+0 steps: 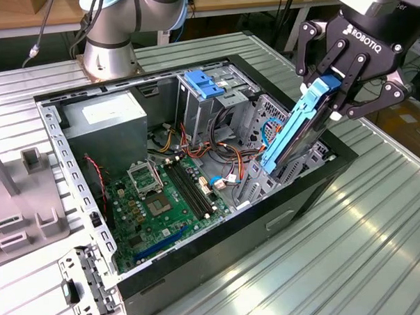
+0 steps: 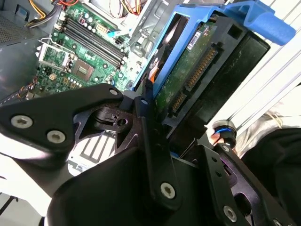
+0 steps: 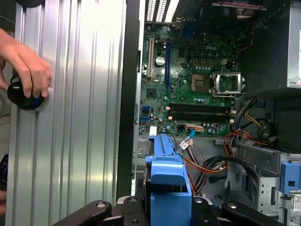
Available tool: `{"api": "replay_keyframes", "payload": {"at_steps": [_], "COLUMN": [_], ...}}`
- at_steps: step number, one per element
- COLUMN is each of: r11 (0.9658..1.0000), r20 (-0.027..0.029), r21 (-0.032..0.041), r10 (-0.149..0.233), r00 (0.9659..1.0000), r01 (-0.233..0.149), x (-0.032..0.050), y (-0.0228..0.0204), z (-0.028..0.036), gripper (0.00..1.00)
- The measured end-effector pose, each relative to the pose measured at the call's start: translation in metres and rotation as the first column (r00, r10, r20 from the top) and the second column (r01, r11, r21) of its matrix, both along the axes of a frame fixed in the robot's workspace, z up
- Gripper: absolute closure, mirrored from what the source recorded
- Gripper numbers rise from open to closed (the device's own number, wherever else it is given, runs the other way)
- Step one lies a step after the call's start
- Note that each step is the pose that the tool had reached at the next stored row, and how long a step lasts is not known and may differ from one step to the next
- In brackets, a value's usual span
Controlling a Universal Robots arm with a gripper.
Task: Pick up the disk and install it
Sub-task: 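Pick up the disk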
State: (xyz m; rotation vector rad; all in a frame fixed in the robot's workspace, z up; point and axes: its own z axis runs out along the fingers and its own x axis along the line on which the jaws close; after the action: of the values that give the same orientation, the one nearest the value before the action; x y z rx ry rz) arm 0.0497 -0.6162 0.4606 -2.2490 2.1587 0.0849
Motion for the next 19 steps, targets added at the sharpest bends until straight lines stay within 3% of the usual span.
{"api": "replay_keyframes", "payload": {"at_steps": [6, 19], "r11": [1.0000, 1.0000], "r20": [-0.0006, -0.0031], "r21": [0.0000, 0.0000], "r10": [0.000, 0.000], "r00": [1.0000, 1.0000], "r01": [0.000, 0.000], "x": [0.0077, 0.0350], "y": [0.0000, -0.0002], "z": [0.0000, -0.0004], "gripper": [0.64, 0.64]}}
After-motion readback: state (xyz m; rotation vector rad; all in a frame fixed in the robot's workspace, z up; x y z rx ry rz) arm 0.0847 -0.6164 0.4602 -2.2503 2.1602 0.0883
